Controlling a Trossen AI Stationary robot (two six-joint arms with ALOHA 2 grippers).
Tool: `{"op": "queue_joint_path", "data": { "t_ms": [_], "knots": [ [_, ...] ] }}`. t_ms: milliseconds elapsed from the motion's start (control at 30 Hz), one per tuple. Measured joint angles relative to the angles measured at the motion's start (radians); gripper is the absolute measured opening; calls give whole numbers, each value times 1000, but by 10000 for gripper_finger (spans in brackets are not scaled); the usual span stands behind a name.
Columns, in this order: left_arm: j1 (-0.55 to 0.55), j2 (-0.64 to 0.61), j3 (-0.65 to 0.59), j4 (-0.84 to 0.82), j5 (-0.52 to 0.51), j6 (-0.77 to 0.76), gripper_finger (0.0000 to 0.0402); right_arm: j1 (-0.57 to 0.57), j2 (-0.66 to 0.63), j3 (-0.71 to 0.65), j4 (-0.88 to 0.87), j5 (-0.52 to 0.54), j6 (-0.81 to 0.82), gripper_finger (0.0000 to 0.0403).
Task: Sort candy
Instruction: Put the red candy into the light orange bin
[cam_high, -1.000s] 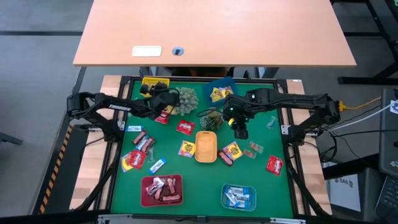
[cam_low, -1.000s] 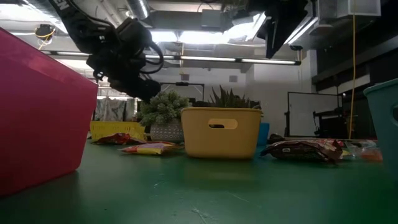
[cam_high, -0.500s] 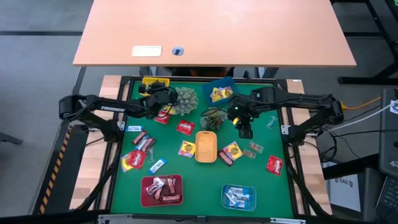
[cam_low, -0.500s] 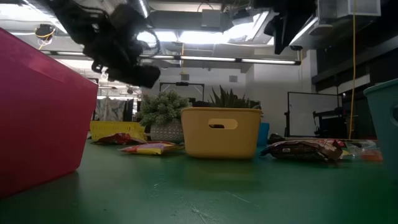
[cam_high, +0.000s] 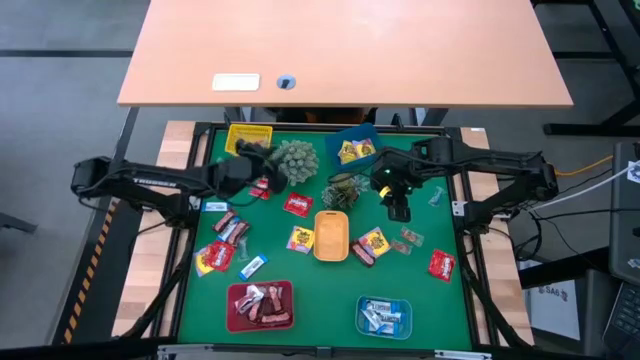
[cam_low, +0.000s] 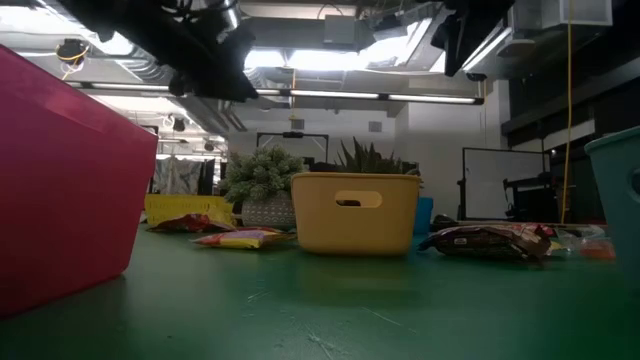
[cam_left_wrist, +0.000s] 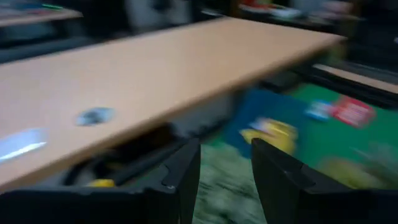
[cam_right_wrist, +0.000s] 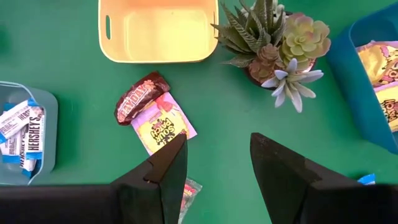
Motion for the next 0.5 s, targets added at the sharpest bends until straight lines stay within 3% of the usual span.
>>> {"op": "queue_joint_path", "data": {
  "t_ms": [233,500],
  "knots": [
    [-84,0,0,-128,236,0,129,5,-1,-13,-57,-8,51,175],
    [-148,0,0,-138,259,-1,129,36,-122,-253,53,19,52,175]
  ]
}}
